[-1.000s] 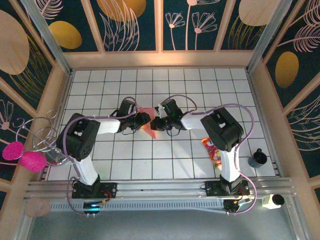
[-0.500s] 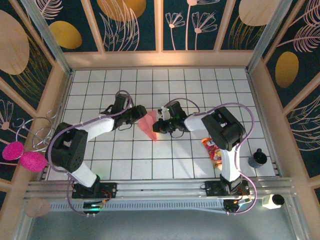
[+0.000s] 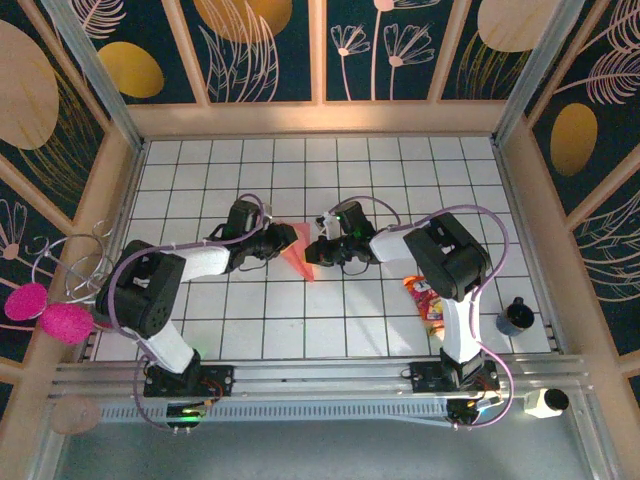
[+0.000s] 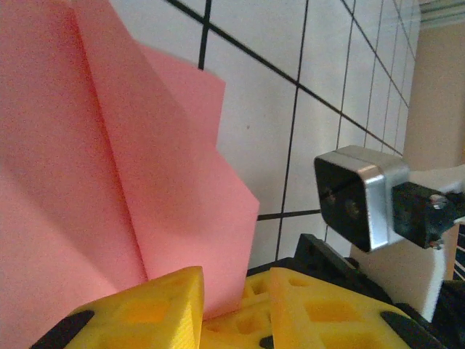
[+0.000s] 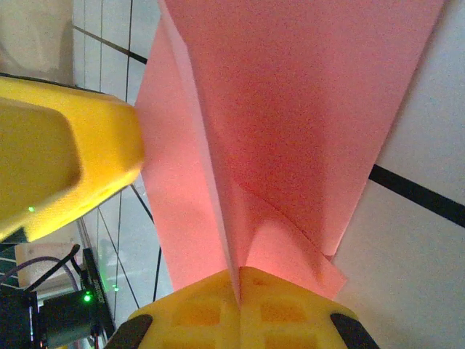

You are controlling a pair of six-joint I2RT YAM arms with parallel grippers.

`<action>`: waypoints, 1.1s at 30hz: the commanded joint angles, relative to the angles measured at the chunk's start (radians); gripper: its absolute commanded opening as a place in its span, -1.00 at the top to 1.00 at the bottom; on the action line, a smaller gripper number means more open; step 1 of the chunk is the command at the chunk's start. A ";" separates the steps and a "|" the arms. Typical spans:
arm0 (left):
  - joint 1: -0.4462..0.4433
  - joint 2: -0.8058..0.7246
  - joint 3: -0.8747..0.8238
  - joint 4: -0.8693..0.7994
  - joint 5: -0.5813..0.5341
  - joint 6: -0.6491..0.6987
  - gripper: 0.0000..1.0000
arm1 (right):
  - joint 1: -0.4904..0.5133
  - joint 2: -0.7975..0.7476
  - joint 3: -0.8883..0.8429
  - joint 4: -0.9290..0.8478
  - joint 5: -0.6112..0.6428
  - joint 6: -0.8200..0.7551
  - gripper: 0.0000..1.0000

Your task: Fold a paper plane with a square sheet of paper (pick it up from the middle)

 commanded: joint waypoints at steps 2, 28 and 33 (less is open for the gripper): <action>0.001 0.021 -0.006 0.006 0.025 -0.004 0.35 | -0.006 0.007 -0.008 -0.005 -0.014 -0.004 0.84; -0.001 0.021 -0.139 0.068 -0.029 -0.076 0.39 | 0.014 -0.031 -0.041 0.041 0.007 0.070 0.73; -0.001 0.054 -0.139 0.071 -0.027 -0.080 0.41 | 0.021 -0.051 -0.042 0.041 0.026 0.075 0.70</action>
